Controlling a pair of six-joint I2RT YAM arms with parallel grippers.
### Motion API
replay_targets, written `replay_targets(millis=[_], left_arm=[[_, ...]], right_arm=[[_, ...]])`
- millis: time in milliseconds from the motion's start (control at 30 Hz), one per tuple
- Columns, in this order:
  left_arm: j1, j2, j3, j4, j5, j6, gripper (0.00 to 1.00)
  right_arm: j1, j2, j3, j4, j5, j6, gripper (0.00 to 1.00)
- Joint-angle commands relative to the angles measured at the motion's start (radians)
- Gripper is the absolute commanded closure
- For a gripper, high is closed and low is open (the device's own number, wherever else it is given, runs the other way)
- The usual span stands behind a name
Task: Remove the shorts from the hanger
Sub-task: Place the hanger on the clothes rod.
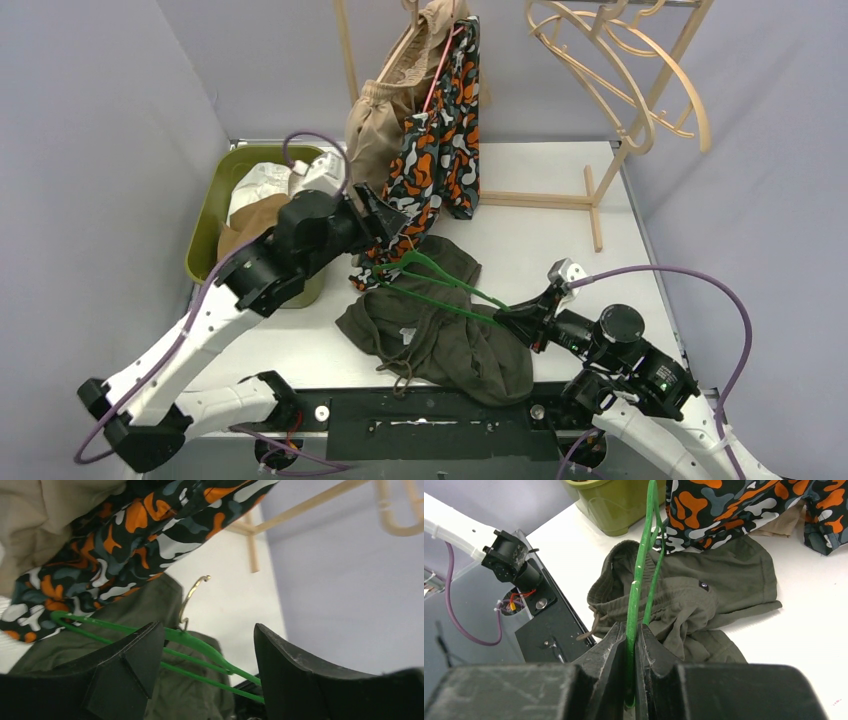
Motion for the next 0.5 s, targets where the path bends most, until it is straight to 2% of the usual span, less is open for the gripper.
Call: replay_targets(millis=[0, 200, 267, 333, 467], left_arm=[[-0.084, 0.156, 0.148, -0.238, -0.189, 0.085, 0.36], [-0.118, 0.273, 0.249, -0.321, -0.312, 0.091, 0.44], [-0.119, 0.287, 0.266, -0.331, -0.352, 0.092, 0.50], [-0.118, 0.289, 0.279, -0.331, -0.376, 0.092, 0.51], [-0.114, 0.261, 0.254, -0.235, -0.306, 0.134, 0.47]], right_arm=[[0.001, 0.017, 0.031, 0.015, -0.066, -0.011, 1.00], [0.000, -0.011, 0.029, 0.020, -0.071, -0.001, 1.00], [0.000, -0.016, 0.029, 0.022, -0.082, -0.001, 1.00], [0.001, -0.017, 0.028, 0.019, -0.086, 0.000, 1.00], [0.001, -0.006, 0.027, 0.020, -0.103, -0.006, 1.00]])
